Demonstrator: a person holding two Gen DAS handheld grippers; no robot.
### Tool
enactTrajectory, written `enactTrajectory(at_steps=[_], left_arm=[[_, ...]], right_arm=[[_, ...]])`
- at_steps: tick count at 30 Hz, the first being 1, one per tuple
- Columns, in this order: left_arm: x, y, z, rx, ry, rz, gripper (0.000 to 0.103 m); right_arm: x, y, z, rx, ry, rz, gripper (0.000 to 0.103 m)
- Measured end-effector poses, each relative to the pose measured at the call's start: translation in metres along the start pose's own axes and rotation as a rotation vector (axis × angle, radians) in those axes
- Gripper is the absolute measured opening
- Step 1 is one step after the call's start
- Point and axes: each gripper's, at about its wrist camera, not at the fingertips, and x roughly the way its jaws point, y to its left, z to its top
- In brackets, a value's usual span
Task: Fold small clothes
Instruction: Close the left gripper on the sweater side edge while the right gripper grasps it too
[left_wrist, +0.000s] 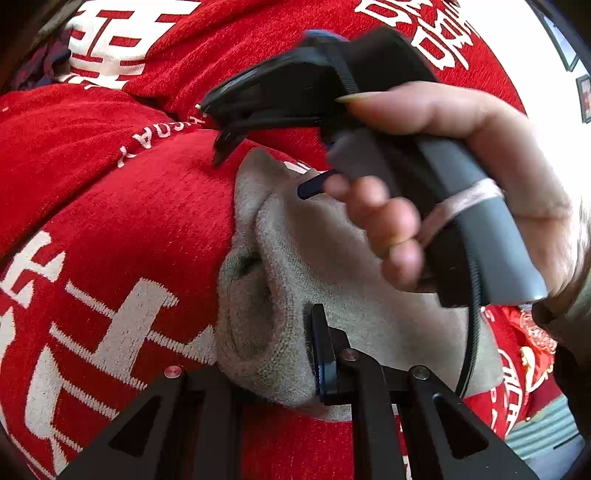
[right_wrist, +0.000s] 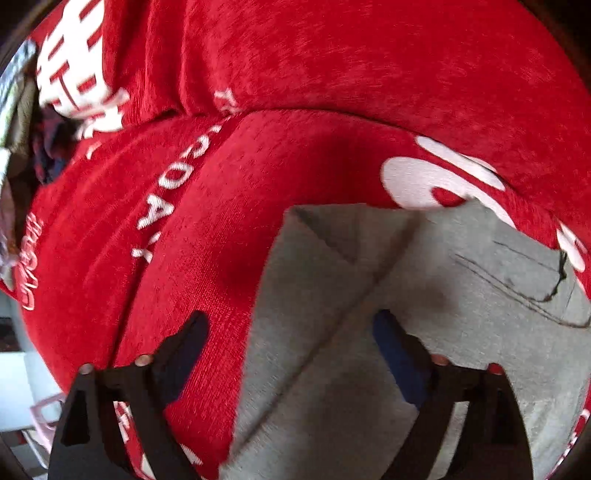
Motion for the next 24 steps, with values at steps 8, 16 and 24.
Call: enactTrajectory(at_steps=[8, 16, 24], left_arm=[[-0.006, -0.014, 0.000, 0.055, -0.013, 0.076, 0.016], [-0.017, -0.028, 0.002, 0.108, -0.013, 0.120, 0.011], [-0.024, -0.048, 0.004, 0.161, -0.008, 0.172, 0.011]], right_arm=[[-0.004, 0.000, -0.010, -0.088, -0.063, -0.134, 0.035], [-0.036, -0.040, -0.022, -0.030, -0.146, 0.072, 0.024], [-0.073, -0.069, -0.028, -0.019, -0.212, 0.167, 0.023]])
